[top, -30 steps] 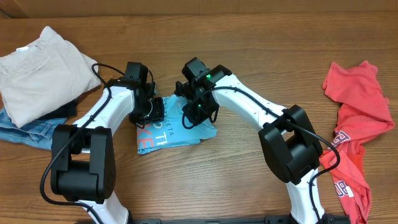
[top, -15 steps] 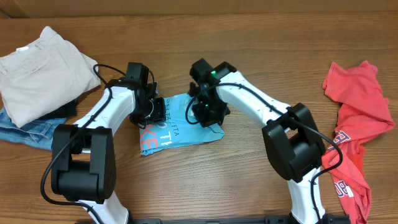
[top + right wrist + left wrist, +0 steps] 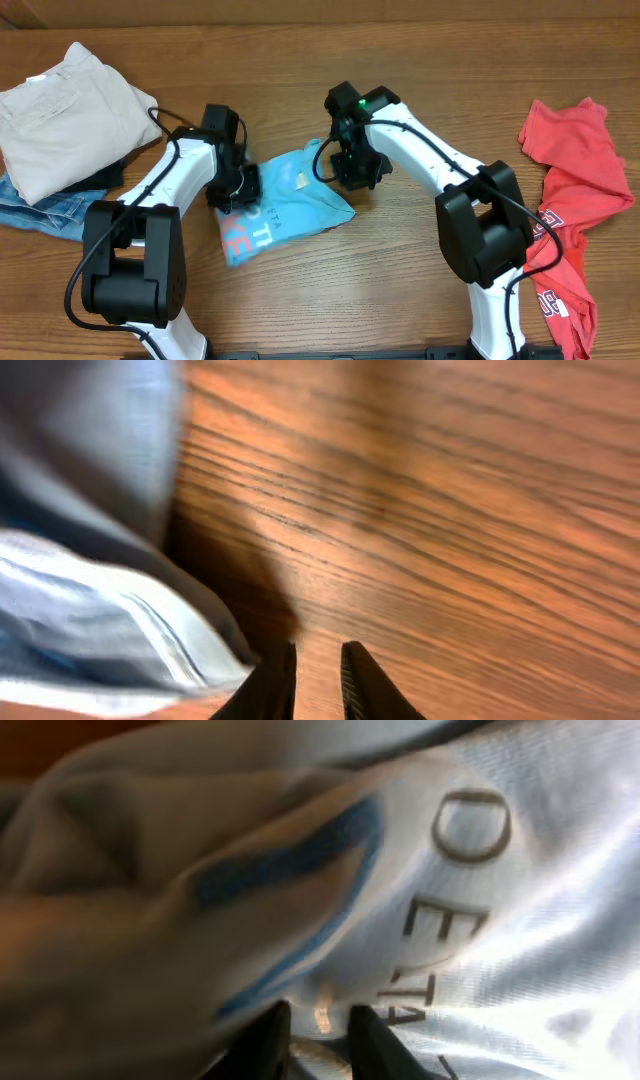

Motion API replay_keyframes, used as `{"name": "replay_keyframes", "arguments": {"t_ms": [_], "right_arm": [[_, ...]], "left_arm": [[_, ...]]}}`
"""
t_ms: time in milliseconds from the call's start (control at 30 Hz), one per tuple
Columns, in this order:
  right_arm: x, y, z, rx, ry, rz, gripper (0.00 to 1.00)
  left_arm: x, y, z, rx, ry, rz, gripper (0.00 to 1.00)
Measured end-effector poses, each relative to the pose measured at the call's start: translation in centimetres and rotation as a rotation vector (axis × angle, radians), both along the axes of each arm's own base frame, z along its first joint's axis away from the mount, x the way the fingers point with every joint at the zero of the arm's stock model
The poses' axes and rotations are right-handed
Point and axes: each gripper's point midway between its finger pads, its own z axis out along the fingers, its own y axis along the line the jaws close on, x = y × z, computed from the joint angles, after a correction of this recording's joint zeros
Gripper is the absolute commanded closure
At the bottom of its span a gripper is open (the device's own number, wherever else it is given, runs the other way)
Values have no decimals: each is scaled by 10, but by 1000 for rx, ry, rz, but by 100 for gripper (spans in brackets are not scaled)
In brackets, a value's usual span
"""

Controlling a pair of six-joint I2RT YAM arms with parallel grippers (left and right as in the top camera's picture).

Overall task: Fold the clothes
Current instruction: 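Grasp the folded blue shirt with the left gripper and lift it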

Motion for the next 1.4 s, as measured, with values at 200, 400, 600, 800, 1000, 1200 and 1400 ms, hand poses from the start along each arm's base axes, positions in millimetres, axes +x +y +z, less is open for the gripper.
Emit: {"name": "replay_keyframes", "arguments": {"t_ms": [200, 400, 600, 800, 1000, 1200, 1400], "right_arm": [[13, -28, 46, 29, -67, -75, 76], [9, -43, 69, 31, -76, -88, 75], [7, -42, 69, 33, -70, -72, 74], [7, -39, 69, 52, -67, -67, 74], [6, -38, 70, 56, -64, -67, 74], [6, -37, 70, 59, -65, -67, 73], [6, -37, 70, 58, -64, -67, 73]], "left_arm": [[-57, -4, 6, -45, 264, 124, 88], [-63, -24, 14, -117, 280, 82, 82], [6, -25, 69, -127, -126, -68, 32], [49, -33, 94, -138, -380, -289, 25], [50, -23, 25, -143, -242, -366, 24], [43, -18, -2, -176, -161, -385, 25], [30, -37, -2, -296, -91, -425, 34]]}}
